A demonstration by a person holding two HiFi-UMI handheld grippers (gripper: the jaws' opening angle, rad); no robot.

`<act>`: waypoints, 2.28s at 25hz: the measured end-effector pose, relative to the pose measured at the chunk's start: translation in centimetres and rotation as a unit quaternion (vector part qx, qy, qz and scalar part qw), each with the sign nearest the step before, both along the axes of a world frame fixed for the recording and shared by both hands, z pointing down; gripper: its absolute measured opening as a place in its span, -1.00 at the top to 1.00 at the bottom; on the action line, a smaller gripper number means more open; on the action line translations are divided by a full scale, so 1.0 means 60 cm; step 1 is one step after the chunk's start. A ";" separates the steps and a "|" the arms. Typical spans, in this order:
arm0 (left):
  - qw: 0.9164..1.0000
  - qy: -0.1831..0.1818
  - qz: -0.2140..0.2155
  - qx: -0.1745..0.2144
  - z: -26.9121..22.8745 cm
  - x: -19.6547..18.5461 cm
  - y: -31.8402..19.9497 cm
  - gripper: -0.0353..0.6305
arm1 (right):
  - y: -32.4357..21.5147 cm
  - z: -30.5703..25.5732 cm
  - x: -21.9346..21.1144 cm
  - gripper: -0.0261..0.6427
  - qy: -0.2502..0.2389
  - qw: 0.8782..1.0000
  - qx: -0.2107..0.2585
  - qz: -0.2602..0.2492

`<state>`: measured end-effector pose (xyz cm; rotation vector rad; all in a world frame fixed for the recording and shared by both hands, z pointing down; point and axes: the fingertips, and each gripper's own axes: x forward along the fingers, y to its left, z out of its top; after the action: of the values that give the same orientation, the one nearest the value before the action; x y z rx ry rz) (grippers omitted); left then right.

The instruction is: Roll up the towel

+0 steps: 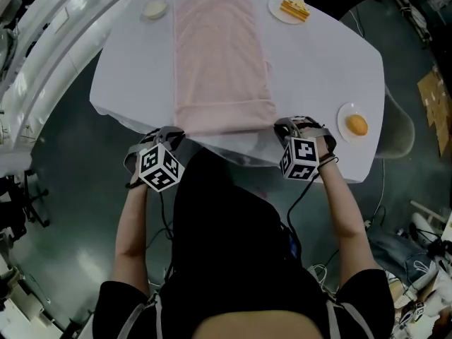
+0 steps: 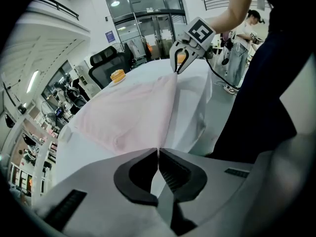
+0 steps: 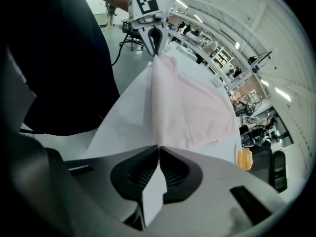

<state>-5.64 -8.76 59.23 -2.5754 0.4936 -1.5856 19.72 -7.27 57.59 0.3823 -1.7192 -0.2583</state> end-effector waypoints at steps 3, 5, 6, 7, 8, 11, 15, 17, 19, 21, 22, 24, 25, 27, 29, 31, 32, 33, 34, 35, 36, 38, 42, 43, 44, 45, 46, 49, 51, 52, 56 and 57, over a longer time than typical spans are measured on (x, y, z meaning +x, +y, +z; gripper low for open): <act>1.000 0.002 0.001 0.001 -0.003 -0.006 0.032 0.85 | 0.033 -0.005 -0.005 0.87 0.002 1.000 0.005 -0.001; 1.000 0.005 0.001 -0.002 -0.004 -0.011 0.055 0.85 | 0.055 -0.006 -0.009 0.87 0.002 1.000 0.003 -0.001; 1.000 0.006 0.001 -0.004 -0.002 -0.013 0.067 0.85 | 0.067 -0.005 -0.011 0.87 0.002 1.000 0.002 0.000; 1.000 0.007 0.002 -0.006 0.000 -0.016 0.079 0.85 | 0.079 -0.004 -0.014 0.87 0.001 1.000 0.000 0.000; 1.000 0.008 0.003 -0.007 0.003 -0.019 0.091 0.85 | 0.091 -0.002 -0.016 0.87 0.001 1.000 -0.002 0.000; 1.000 0.012 0.001 -0.007 0.006 -0.028 0.117 0.85 | 0.120 0.001 -0.025 0.87 0.001 1.000 -0.005 -0.001; 1.000 0.020 -0.009 0.010 -0.009 -0.034 0.123 0.85 | 0.126 -0.013 -0.033 0.87 -0.007 1.000 0.011 0.006; 0.999 0.023 -0.012 0.024 -0.022 -0.037 0.115 0.85 | 0.117 -0.026 -0.037 0.86 -0.012 1.000 0.022 0.010; 0.999 0.023 -0.016 0.036 -0.034 -0.039 0.102 0.85 | 0.103 -0.040 -0.040 0.86 -0.019 0.999 0.032 0.014; 0.998 0.027 -0.021 0.043 -0.046 -0.037 0.083 0.85 | 0.083 -0.054 -0.039 0.86 -0.025 0.999 0.043 0.020; 0.998 0.029 -0.025 0.046 -0.051 -0.036 0.073 0.85 | 0.071 -0.060 -0.038 0.86 -0.027 0.998 0.047 0.022; 0.998 0.035 -0.035 0.047 -0.059 -0.034 0.051 0.85 | 0.045 -0.068 -0.036 0.86 -0.032 0.998 0.054 0.025; 0.997 0.039 -0.041 0.047 -0.063 -0.033 0.040 0.85 | 0.033 -0.071 -0.034 0.86 -0.033 0.998 0.055 0.025; 0.997 0.045 -0.053 0.045 -0.070 -0.031 0.019 0.85 | 0.009 -0.075 -0.032 0.86 -0.035 0.997 0.056 0.024; 0.996 0.046 -0.061 0.043 -0.074 -0.031 -0.005 0.85 | -0.014 -0.076 -0.031 0.86 -0.036 0.998 0.055 0.023; 0.996 0.044 -0.064 0.042 -0.070 -0.031 -0.029 0.85 | -0.037 -0.070 -0.030 0.86 -0.035 0.998 0.050 0.021; 0.996 0.043 -0.065 0.040 -0.067 -0.030 -0.041 0.85 | -0.049 -0.065 -0.030 0.86 -0.033 0.998 0.046 0.020; 0.996 0.042 -0.066 0.037 -0.063 -0.030 -0.052 0.85 | -0.060 -0.060 -0.029 0.86 -0.031 0.998 0.042 0.020; 0.996 0.042 -0.066 0.034 -0.060 -0.029 -0.065 0.85 | -0.073 -0.056 -0.028 0.86 -0.029 0.999 0.037 0.020; 0.996 0.042 -0.066 0.030 -0.056 -0.028 -0.077 0.85 | -0.085 -0.051 -0.027 0.86 -0.028 0.999 0.033 0.021; 0.997 0.040 -0.065 0.025 -0.052 -0.026 -0.087 0.85 | -0.095 -0.046 -0.026 0.86 -0.027 0.999 0.028 0.022; 0.998 0.035 -0.059 0.014 -0.041 -0.025 -0.105 0.85 | -0.111 -0.034 -0.025 0.86 -0.025 0.999 0.017 0.025; 0.999 0.019 -0.043 -0.006 -0.016 -0.022 -0.142 0.85 | -0.142 -0.008 -0.022 0.86 -0.026 0.999 -0.005 0.031; 0.999 0.017 -0.041 -0.011 -0.011 -0.021 -0.151 0.85 | -0.150 -0.003 -0.020 0.86 -0.026 0.999 -0.010 0.032; 0.999 0.015 -0.039 -0.017 -0.006 -0.020 -0.158 0.85 | -0.156 0.003 -0.020 0.86 -0.025 0.999 -0.014 0.033; 0.999 0.015 -0.039 -0.023 0.000 -0.020 -0.164 0.85 | -0.162 0.009 -0.020 0.86 -0.025 0.999 -0.019 0.033; 0.999 0.015 -0.040 -0.031 0.005 -0.021 -0.169 0.85 | -0.168 0.015 -0.021 0.86 -0.026 0.999 -0.024 0.033; 0.997 0.017 -0.047 -0.061 0.021 -0.024 -0.180 0.85 | -0.184 0.034 -0.022 0.86 -0.025 0.998 -0.040 0.027; 0.995 0.018 -0.051 -0.084 0.033 -0.024 -0.184 0.85 | -0.195 0.047 -0.021 0.85 -0.023 0.998 -0.051 0.023; 0.994 0.017 -0.052 -0.092 0.038 -0.024 -0.185 0.85 | -0.199 0.053 -0.021 0.85 -0.023 0.998 -0.057 0.023; 0.993 0.027 -0.061 -0.102 0.051 -0.025 -0.186 0.85 | -0.208 0.062 -0.025 0.84 -0.038 0.996 -0.080 0.031; 0.992 0.031 -0.066 -0.103 0.051 -0.025 -0.186 0.85 | -0.208 0.062 -0.025 0.83 -0.043 0.995 -0.082 0.035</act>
<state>-7.16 -19.94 62.31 -2.8046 0.5428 -1.6835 18.25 -19.76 61.32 0.3350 -1.7938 -0.0497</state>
